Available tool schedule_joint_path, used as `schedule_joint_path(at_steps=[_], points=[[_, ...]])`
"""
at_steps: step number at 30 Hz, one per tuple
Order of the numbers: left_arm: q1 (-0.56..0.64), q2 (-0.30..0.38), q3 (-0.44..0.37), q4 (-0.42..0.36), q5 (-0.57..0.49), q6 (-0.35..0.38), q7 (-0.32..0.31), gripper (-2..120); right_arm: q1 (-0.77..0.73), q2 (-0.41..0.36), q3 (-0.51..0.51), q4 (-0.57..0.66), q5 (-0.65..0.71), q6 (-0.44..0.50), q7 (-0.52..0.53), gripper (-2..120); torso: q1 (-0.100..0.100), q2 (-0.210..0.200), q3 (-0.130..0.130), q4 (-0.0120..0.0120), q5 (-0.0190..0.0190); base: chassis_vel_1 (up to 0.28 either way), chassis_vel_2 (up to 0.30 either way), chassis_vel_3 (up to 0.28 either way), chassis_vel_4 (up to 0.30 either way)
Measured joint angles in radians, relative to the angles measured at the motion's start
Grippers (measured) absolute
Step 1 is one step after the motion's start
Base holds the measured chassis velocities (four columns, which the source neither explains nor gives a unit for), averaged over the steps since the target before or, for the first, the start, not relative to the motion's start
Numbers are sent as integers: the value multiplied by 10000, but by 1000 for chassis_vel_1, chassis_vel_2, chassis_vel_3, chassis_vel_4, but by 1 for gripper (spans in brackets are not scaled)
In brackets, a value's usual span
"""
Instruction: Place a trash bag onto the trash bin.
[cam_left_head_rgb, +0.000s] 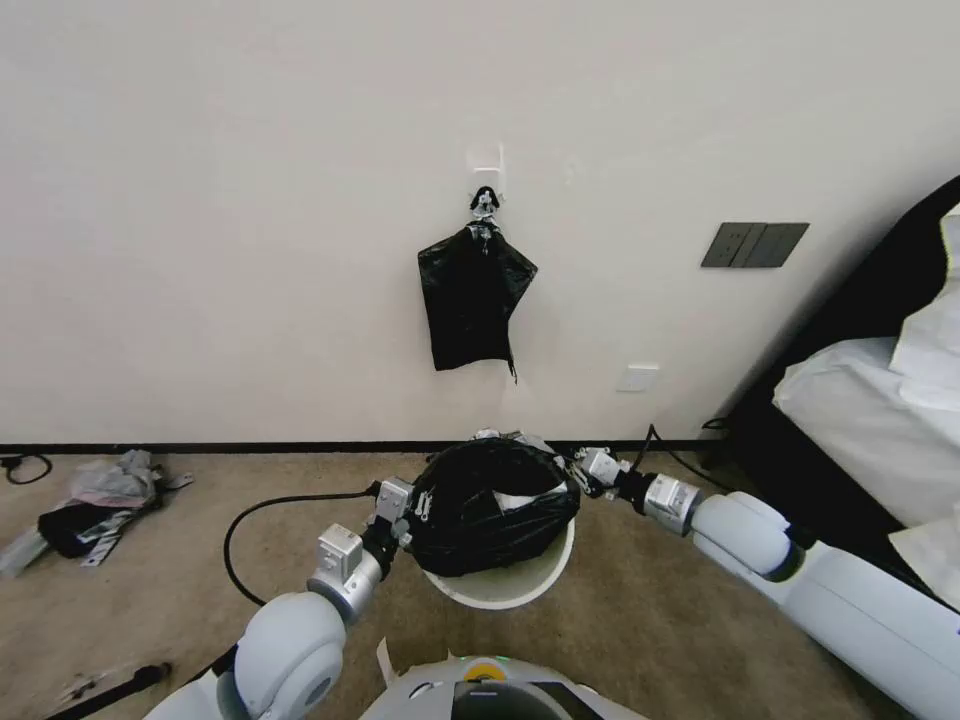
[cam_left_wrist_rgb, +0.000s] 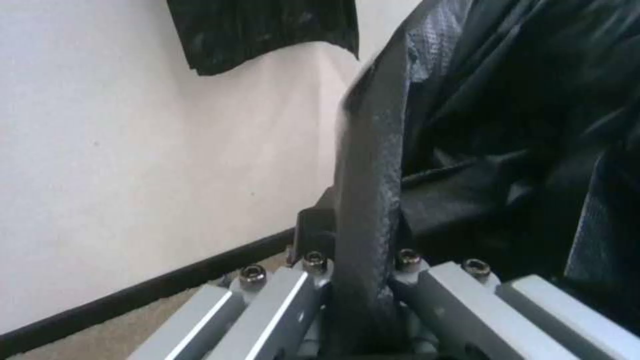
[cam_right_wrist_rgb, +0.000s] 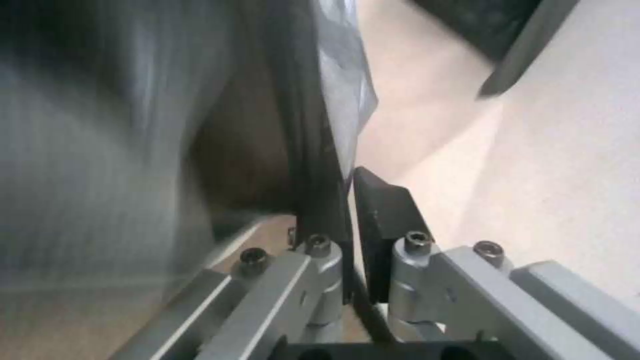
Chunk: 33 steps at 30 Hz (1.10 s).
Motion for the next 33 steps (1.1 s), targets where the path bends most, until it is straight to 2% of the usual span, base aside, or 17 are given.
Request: schedule_joint_path(at_steps=[9,11,16,18,19,22,24,25,28,30,31,33], points=[[-165,-9,6,147,-281,-267,32,1,-38,91,-145,-266,-39,306,-279,0,0,0,0,0,-2,0,0,0,0],[-217,-30,-19,254,-515,-245,-11,1,-66,97,-97,-199,107,359,-141,4,0,0,0,1,-2,0,0,0,0],[-428,-70,-133,563,-1425,36,-329,1,-223,257,227,43,760,303,513,22,0,0,0,1,-2,0,0,0,0],[-479,-70,-161,608,-1616,84,-398,1,-256,283,318,97,915,251,610,25,0,0,0,1,-1,0,0,0,0],[-635,-64,-241,710,-2066,192,-541,1,-342,323,554,213,1219,165,772,32,0,0,0,1,-2,0,0,0,0],[-837,-41,-330,844,-2448,274,-685,1,-434,363,822,305,1344,63,973,40,0,0,0,1,-3,0,0,0,0],[-1206,-11,-430,1121,-2895,344,-854,1,-592,414,1160,366,1354,-35,1302,50,0,0,0,2,-2,0,0,0,0],[-1206,-11,-430,1121,-2895,344,-854,1,-592,414,1160,366,1354,-35,1302,50,0,0,0,2,-2,0,0,0,0],[-1759,-45,-471,1531,-3393,434,-1169,1,-1446,512,2149,668,1558,-102,1461,65,0,0,0,0,-3,0,0,0,0],[-1759,-45,-471,1531,-3393,434,-1169,1,-1446,512,2149,668,1558,-102,1461,65,0,0,0,0,-3,0,0,0,0],[-1960,-79,-472,1699,-3517,453,-1333,1,-2076,678,2700,1093,1954,-237,1729,76,0,0,0,-3,-1,0,0,0,0],[-2073,-77,-467,1805,-3553,482,-1366,1,-2521,841,3063,1601,2229,-300,1819,84,0,0,0,-2,-2,0,0,0,0]])
